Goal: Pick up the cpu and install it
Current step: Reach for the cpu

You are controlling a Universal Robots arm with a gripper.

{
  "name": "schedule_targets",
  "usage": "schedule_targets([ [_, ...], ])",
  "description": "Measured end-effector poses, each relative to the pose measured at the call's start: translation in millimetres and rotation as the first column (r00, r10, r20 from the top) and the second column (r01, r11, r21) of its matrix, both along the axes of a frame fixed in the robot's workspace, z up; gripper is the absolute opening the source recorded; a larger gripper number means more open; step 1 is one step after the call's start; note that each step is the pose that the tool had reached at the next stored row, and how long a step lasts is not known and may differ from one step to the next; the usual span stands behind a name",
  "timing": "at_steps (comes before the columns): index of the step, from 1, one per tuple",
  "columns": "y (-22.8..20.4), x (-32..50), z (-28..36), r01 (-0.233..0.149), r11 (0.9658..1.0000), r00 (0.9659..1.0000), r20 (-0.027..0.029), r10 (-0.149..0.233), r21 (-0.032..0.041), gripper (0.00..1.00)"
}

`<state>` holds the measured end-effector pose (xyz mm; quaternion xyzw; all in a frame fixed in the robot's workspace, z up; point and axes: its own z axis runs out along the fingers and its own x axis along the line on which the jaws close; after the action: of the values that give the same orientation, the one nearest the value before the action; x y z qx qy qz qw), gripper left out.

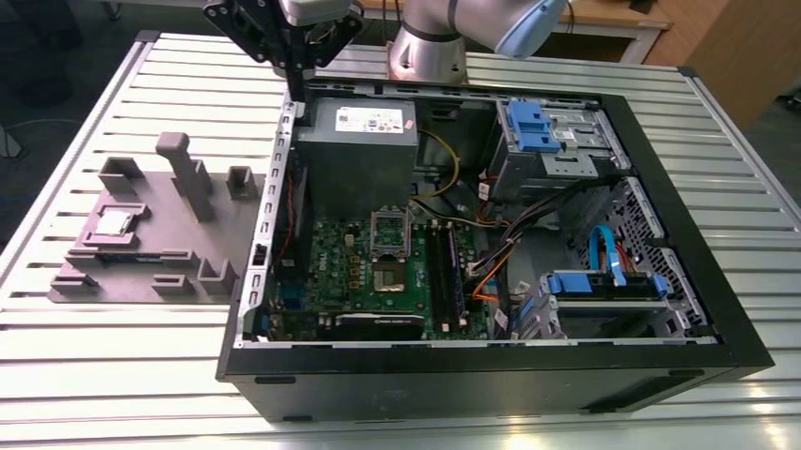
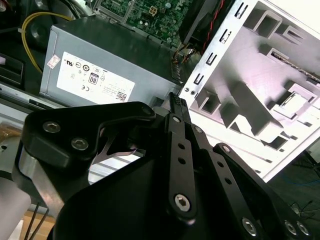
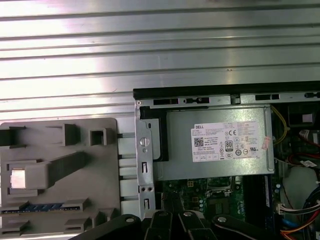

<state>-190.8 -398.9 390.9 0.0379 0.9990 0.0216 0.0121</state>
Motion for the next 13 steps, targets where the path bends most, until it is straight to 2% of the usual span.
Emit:
schedule_targets([
  [13,0.0,-3.0,-0.2,0.000,1.0000,1.0000,0.0001,0.000,0.0001,0.11],
])
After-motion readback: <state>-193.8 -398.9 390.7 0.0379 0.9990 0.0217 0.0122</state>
